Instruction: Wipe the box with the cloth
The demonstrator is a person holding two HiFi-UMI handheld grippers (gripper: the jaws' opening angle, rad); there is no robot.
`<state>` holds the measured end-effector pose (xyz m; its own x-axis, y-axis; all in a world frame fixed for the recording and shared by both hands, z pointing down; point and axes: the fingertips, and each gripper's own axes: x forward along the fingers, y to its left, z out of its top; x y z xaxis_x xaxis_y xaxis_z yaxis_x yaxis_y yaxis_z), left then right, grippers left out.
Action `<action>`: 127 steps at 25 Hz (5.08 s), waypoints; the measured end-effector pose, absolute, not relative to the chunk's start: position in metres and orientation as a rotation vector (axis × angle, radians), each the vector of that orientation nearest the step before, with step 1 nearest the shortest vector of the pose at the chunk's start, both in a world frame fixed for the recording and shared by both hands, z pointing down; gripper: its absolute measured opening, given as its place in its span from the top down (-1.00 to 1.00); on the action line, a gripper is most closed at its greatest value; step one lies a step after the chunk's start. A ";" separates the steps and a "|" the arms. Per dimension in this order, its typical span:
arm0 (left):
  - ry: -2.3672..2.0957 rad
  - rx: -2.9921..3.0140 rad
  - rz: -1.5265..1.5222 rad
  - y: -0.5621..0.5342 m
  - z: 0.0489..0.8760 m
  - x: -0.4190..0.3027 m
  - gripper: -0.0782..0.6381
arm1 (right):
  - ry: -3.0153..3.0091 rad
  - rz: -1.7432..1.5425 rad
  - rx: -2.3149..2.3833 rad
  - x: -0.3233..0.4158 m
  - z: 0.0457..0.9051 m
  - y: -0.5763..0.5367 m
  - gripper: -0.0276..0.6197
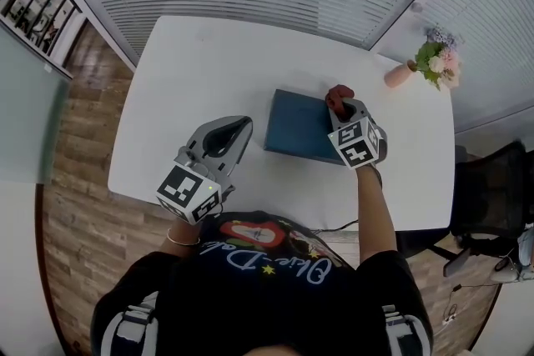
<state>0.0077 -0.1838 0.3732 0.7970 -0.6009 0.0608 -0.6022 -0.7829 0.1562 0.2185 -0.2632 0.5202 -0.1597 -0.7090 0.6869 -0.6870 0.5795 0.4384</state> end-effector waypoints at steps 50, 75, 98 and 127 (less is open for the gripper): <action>-0.969 2.801 0.012 -0.181 0.374 -0.005 0.77 | -2.360 -0.010 1.166 0.074 0.450 -0.259 0.80; -0.781 2.844 0.039 -0.175 0.378 0.042 0.77 | -2.132 0.110 1.447 0.200 0.464 -0.228 0.80; -0.648 2.880 0.052 -0.164 0.378 0.069 0.77 | -1.916 0.178 1.724 0.298 0.459 -0.189 0.80; -1.017 2.764 0.062 -0.162 0.382 -0.023 0.77 | -2.511 -0.001 1.168 0.057 0.406 -0.220 0.80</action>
<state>-0.0234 -0.1620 0.3819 0.7633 -0.6373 0.1061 -0.6455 -0.7451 0.1680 0.0567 -0.2203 0.4056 -0.5878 -0.7388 0.3297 -0.7386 0.6564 0.1540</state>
